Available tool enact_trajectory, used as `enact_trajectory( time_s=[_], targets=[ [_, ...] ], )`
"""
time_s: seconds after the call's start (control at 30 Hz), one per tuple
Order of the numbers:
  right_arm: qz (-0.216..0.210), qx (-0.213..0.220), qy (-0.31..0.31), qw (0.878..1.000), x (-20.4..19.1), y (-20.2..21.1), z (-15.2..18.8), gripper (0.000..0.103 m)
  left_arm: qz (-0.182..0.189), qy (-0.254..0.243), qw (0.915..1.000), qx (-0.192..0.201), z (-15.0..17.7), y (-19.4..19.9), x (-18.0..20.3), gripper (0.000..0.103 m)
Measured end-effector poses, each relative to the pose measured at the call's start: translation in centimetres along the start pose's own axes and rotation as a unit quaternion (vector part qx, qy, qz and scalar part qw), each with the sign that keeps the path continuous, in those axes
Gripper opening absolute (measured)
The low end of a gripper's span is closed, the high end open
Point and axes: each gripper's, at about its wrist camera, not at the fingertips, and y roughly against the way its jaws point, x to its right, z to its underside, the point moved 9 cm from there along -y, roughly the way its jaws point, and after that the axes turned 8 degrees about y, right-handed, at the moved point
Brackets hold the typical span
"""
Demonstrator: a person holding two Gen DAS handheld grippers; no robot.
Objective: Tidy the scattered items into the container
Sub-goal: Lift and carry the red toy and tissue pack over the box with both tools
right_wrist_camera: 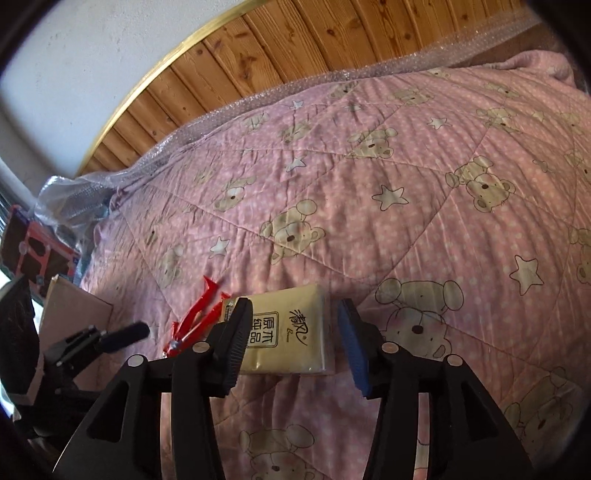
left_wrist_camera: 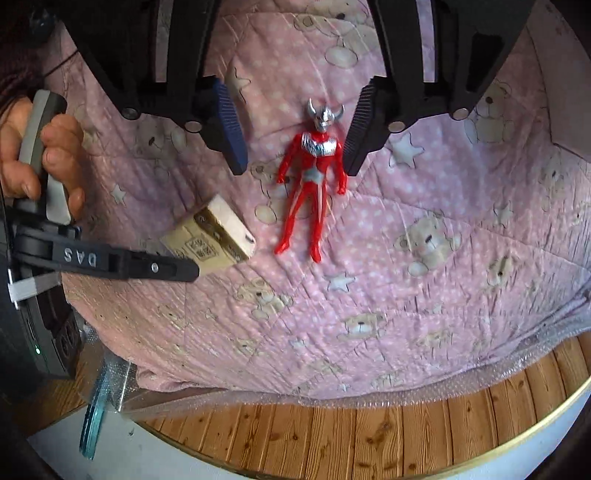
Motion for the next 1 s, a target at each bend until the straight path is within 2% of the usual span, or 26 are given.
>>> enact_trajectory(
  time_s=[0.07, 0.1, 0.17, 0.23, 0.3, 0.33, 0.37, 0.4, 0.43, 0.63, 0.87, 1.0],
  targets=[
    [0.005, -0.017, 0.021, 1.0, -1.0, -0.9, 0.7, 0.057, -0.016, -0.003, 0.9998, 0.014, -1.0, -1.1, -0.7, 0.062],
    [0.006, -0.026, 0.03, 0.999, -1.6, -1.4, 1.1, 0.058, -0.019, 0.0, 0.9998, 0.008, -1.2, -2.0, -1.0, 0.062],
    [0.001, -0.036, 0.046, 0.998, -2.9, -2.4, 1.8, 0.069, -0.014, 0.008, 0.9998, -0.012, -0.8, -4.0, -1.4, 0.062],
    [0.019, -0.03, 0.073, 0.997, -4.1, -3.2, 2.2, 0.078, -0.011, -0.008, 0.9999, 0.002, -0.8, -4.5, -0.9, 0.068],
    [0.039, -0.027, 0.084, 0.995, -4.7, -3.6, 2.1, 0.08, -0.029, -0.026, 0.9992, -0.003, -0.6, -4.6, -0.4, 0.067],
    [0.046, -0.029, 0.085, 0.995, -4.7, -3.8, 2.0, 0.077, -0.031, -0.028, 0.9991, -0.003, -0.6, -4.6, -0.4, 0.06],
    [0.051, -0.029, 0.087, 0.994, -4.7, -3.7, 1.9, 0.063, -0.032, -0.032, 0.999, -0.001, -0.6, -4.4, -0.4, 0.053],
    [0.039, -0.027, 0.078, 0.996, -4.7, -3.6, 1.8, 0.042, -0.027, -0.034, 0.9991, 0.001, -0.5, -4.1, -0.4, 0.048],
    [0.022, -0.028, 0.059, 0.998, -4.7, -3.4, 1.7, 0.024, -0.023, -0.028, 0.9993, -0.001, -0.4, -3.9, -0.5, 0.048],
    [0.008, -0.013, 0.038, 0.999, -5.1, -0.9, 1.5, 0.023, -0.01, 0.003, 0.9998, 0.017, -0.1, -1.0, -1.6, 0.047],
    [-0.004, -0.012, 0.036, 0.999, -7.5, 2.3, 3.0, 0.023, 0.007, 0.043, 0.9984, 0.038, -0.1, 4.1, -1.6, 0.047],
    [-0.016, -0.011, 0.03, 0.999, -9.3, 4.0, 4.1, 0.023, 0.0, 0.061, 0.9973, 0.041, 0.9, 7.0, -1.8, 0.047]
  ],
)
